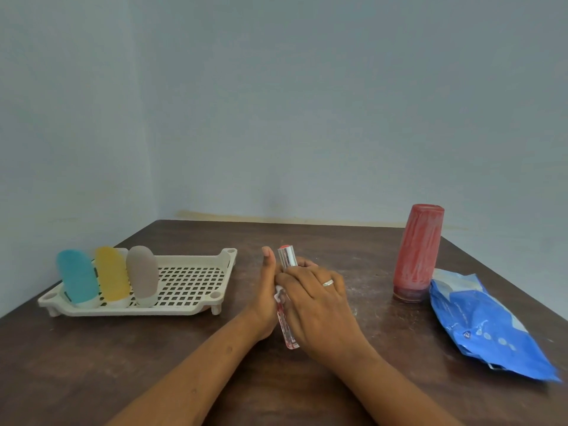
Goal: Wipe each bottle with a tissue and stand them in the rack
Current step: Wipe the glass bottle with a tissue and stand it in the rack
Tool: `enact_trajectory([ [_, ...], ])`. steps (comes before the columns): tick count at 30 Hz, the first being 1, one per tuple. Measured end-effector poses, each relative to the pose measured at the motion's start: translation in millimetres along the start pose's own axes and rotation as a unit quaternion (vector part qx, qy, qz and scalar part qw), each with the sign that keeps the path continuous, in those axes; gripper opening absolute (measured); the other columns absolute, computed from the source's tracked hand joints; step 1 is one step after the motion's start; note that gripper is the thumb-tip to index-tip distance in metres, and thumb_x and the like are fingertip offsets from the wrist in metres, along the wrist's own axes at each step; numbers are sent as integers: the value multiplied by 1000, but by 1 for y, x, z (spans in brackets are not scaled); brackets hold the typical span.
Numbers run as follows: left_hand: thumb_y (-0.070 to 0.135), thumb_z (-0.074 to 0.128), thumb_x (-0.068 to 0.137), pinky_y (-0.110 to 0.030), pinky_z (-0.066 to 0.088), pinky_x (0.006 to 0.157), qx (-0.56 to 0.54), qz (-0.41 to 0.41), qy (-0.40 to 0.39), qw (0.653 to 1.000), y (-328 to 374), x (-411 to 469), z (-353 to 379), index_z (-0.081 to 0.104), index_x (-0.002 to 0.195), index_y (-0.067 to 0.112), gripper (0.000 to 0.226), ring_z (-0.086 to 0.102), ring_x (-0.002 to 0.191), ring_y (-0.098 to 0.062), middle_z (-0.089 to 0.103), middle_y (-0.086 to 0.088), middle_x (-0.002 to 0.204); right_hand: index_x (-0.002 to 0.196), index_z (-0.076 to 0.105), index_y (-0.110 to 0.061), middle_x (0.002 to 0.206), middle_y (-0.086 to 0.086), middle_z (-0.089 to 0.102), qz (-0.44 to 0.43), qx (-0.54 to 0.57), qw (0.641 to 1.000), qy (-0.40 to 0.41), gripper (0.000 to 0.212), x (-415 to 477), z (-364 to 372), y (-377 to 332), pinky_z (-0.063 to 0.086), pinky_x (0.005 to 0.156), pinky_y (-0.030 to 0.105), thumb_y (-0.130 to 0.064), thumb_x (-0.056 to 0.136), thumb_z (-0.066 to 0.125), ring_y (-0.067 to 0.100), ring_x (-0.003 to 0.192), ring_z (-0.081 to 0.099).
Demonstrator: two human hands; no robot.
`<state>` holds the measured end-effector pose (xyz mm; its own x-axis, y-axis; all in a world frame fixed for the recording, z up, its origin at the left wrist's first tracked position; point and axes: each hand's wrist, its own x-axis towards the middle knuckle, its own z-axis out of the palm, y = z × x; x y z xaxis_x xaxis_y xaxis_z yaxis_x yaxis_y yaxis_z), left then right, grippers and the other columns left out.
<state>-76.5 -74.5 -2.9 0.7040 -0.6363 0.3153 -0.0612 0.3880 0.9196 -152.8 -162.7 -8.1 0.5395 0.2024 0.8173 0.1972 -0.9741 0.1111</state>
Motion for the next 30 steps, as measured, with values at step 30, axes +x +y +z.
enact_trajectory([
  [30,70,22,73,-40,54,86,37,-37,59,997,1,-2,3,65,99,11,78,68,95,-24,72,-12,94,100,50,-27,102,-9,59,57,80,995,-4,17,1,0,6,40,79,25,-22,86,44,9,95,52],
])
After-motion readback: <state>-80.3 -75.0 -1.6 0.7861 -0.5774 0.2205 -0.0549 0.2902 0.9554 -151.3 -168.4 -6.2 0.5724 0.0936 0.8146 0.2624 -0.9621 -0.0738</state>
